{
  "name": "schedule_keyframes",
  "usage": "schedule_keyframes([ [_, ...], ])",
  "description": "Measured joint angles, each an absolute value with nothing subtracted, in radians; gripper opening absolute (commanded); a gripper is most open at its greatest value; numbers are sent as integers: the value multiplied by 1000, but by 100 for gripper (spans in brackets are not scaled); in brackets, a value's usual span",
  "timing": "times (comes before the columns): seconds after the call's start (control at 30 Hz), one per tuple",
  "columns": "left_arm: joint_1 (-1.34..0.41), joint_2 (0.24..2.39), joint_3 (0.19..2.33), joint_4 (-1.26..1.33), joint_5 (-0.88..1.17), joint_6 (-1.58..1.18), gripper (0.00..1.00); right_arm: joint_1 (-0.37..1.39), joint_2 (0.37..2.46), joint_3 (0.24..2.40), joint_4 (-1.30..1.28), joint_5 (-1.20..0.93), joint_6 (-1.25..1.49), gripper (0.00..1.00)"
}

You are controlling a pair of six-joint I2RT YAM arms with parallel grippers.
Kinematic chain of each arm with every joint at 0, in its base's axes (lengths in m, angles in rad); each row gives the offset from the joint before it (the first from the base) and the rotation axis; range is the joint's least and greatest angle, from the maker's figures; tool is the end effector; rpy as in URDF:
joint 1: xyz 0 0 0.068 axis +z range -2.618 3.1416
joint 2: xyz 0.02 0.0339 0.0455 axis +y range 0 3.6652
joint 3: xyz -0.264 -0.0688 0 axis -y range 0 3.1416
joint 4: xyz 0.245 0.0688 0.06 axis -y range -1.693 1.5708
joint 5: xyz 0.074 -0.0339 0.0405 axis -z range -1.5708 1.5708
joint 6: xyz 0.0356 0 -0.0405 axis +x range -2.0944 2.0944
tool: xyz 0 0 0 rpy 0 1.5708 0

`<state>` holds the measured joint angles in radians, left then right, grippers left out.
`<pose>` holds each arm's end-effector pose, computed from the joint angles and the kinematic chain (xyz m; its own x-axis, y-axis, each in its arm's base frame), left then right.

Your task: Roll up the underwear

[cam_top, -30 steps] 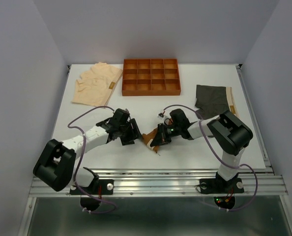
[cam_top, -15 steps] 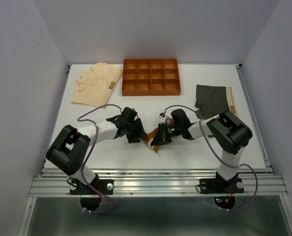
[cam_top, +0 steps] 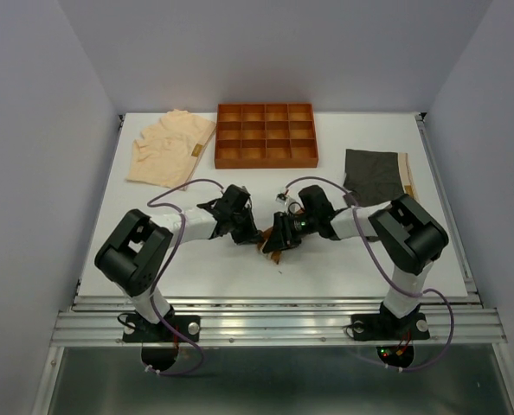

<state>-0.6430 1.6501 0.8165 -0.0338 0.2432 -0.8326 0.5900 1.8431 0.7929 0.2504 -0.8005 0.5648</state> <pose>0.2511 -0.1989 0.1528 -0.9334 -0.1977 -0.2994 0.0241 0.7981 -0.6020 0.2631 0.2069 0.1142 -0.9332 -0.1763 -0.3131 -0.3593 0.4673 0.8078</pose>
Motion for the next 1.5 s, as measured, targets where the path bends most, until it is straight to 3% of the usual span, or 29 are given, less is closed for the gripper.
schedule_keyframes([
  [0.03, -645, 1650, 819, -34, 234, -835, 0, 590, 1831, 801, 234, -794, 538, 67],
  [0.07, -649, 1650, 821, -36, 224, -836, 0, 590, 1822, 805, 215, -793, 527, 91],
  [0.1, -651, 1650, 822, -40, 217, -839, 0, 591, 1802, 813, 194, -788, 489, 100],
  [0.43, -686, 1594, 846, -221, 92, -848, 0, 680, 1548, 818, 48, -566, 212, 100],
  [0.73, -687, 1554, 875, -435, 60, -849, 0, 948, 1341, 744, 68, -319, 17, 100],
  [1.13, -688, 1547, 895, -567, 79, -863, 0, 1238, 1518, 803, 56, 8, -138, 100],
  [1.37, -688, 1547, 910, -596, 96, -863, 0, 1323, 1664, 871, 52, 203, -177, 98],
  [1.5, -688, 1547, 910, -594, 105, -865, 0, 1324, 1695, 886, 51, 265, -184, 82],
])
